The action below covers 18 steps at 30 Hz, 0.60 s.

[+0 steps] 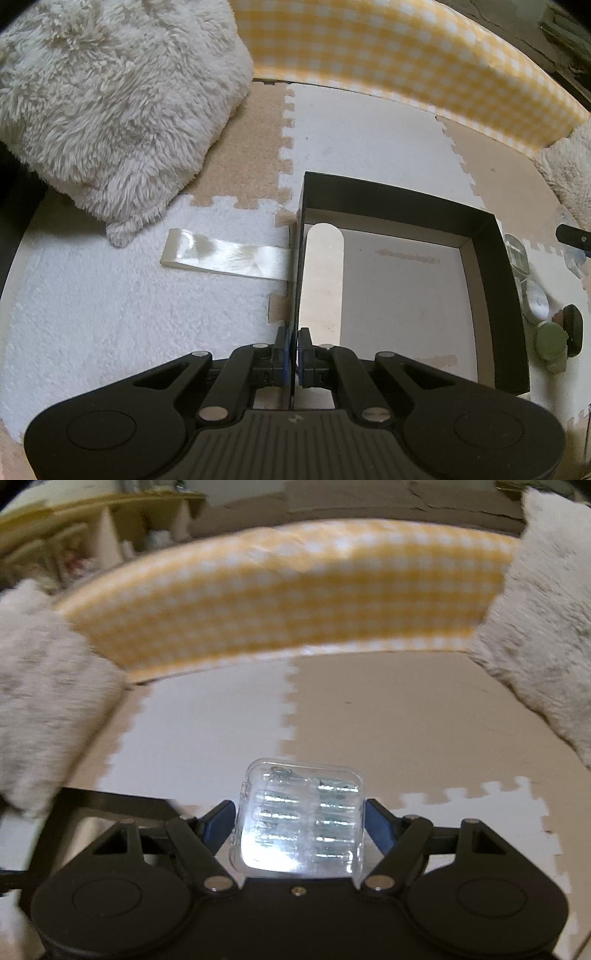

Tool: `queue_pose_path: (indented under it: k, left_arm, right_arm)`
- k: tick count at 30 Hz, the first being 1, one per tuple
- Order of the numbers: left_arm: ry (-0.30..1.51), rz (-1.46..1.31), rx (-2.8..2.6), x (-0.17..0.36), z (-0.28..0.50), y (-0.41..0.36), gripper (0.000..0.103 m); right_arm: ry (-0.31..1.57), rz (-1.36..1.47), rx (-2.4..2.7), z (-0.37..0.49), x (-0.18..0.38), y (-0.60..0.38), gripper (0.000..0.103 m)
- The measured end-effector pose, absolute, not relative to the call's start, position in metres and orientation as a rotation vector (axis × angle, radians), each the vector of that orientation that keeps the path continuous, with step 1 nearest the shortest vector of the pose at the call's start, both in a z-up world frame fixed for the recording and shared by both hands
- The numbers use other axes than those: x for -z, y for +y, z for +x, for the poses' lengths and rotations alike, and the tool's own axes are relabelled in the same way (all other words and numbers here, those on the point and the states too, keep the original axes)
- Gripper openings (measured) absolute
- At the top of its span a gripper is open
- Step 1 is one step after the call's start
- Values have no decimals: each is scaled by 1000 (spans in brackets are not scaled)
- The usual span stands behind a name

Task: Organize rigid objects
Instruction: 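Carry the blister pack with the right tool into the box and release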

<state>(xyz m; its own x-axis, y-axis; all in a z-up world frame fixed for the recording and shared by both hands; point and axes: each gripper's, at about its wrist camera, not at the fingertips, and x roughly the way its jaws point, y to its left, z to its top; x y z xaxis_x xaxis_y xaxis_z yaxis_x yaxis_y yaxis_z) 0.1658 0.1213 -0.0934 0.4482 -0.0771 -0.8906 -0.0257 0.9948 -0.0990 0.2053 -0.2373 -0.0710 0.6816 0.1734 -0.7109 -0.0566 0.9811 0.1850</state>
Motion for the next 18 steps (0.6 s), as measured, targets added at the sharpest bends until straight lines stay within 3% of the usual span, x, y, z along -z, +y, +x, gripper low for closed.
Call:
queue_pose_path:
  k: [9,18]
  left_arm:
    - [1101,-96,32,94,166,120,4]
    - [1103,-110,37,94,167,121,4]
  right_arm:
    - [828,266,-338,175,50,-168,77]
    - [958,328,-387,174,71,-94,77]
